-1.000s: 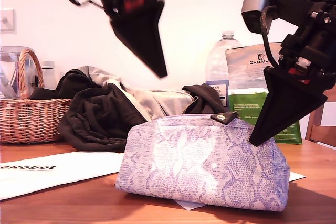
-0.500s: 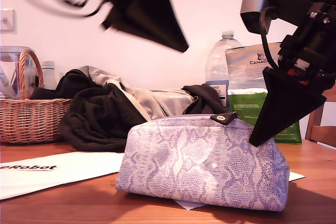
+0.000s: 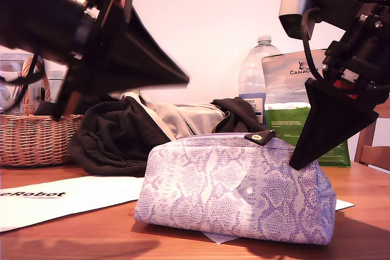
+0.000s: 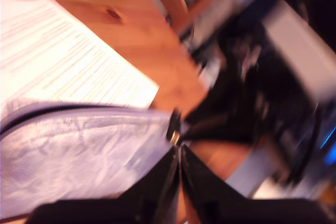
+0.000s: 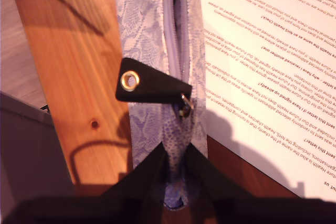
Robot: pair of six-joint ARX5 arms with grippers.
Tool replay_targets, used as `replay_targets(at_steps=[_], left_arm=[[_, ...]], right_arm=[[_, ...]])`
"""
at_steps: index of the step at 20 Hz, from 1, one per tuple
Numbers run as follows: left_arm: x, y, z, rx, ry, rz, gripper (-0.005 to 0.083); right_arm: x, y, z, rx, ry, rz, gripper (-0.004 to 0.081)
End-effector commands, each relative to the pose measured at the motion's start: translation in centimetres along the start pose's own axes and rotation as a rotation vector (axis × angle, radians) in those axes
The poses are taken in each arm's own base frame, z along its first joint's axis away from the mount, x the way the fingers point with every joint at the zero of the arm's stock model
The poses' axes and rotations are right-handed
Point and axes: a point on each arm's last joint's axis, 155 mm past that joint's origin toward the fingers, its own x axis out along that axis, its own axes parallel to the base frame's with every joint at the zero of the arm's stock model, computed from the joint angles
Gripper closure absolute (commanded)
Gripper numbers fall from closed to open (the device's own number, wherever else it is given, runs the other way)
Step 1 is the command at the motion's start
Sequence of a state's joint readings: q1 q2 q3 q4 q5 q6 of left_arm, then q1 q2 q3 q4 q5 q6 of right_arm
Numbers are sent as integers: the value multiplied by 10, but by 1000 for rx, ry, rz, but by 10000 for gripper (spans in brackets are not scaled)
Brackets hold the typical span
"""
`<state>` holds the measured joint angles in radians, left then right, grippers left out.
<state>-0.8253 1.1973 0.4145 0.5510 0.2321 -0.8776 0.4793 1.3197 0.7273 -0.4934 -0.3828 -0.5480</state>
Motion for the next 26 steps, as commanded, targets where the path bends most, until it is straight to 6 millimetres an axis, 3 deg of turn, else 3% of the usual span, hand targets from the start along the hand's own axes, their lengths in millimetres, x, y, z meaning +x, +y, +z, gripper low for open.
replay_targets(at_steps=[1, 4, 8, 10, 12, 16, 26], left_arm=[[6, -4, 2, -84, -12, -21, 793], [16, 3, -6, -204, 14, -24, 793], [31, 18, -33, -333, 108, -15, 780], [36, 19, -42, -396, 145, -30, 705], [39, 19, -46, -417, 161, -49, 552], [43, 23, -52, -467, 177, -36, 439], [54, 19, -42, -436, 171, -9, 430]], right_arm=[[4, 1, -2, 2, 7, 6, 783], [4, 1, -2, 1, 6, 6, 783], [4, 1, -1, 0, 4, 4, 783], [4, 0, -1, -1, 3, 4, 783], [4, 0, -1, -2, 1, 3, 783], [4, 0, 0, -1, 0, 3, 783], [4, 0, -1, 6, 1, 3, 783]])
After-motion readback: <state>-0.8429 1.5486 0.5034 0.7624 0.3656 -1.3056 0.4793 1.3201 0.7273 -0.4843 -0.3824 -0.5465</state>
